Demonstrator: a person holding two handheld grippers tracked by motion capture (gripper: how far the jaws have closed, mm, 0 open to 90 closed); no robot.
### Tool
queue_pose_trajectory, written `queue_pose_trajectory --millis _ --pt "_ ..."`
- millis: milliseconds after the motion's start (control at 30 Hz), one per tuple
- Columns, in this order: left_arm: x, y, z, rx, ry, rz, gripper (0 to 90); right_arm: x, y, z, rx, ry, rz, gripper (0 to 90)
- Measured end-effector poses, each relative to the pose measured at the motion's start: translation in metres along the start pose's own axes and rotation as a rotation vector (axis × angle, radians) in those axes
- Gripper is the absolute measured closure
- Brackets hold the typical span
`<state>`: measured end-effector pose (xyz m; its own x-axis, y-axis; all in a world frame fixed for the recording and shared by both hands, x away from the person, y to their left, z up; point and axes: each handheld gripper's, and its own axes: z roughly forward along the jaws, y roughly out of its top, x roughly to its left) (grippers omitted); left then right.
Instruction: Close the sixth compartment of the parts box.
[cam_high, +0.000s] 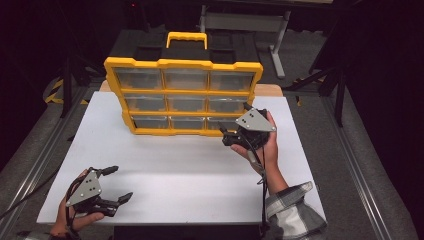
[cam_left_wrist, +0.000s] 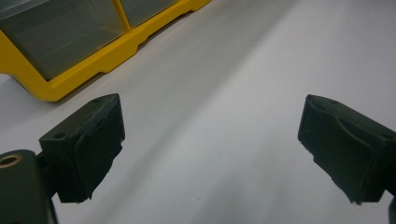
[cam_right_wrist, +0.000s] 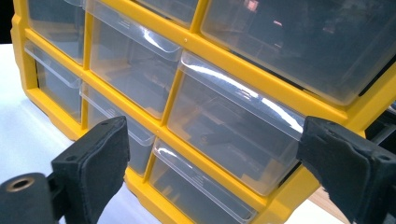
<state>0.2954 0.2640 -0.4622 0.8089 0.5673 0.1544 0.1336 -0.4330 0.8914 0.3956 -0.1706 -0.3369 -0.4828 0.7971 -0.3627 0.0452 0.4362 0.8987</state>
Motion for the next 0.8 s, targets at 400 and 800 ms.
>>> queue_pose_trajectory --millis 400,800 --pt "0.000 0.000 0.000 -0.002 0.005 0.000 8.3 0.002 -0.001 -0.006 0.004 0.009 -0.024 9.8" --pt "-0.001 0.000 0.000 0.000 0.005 0.001 8.3 0.002 -0.004 -0.014 0.004 0.010 -0.036 9.8"
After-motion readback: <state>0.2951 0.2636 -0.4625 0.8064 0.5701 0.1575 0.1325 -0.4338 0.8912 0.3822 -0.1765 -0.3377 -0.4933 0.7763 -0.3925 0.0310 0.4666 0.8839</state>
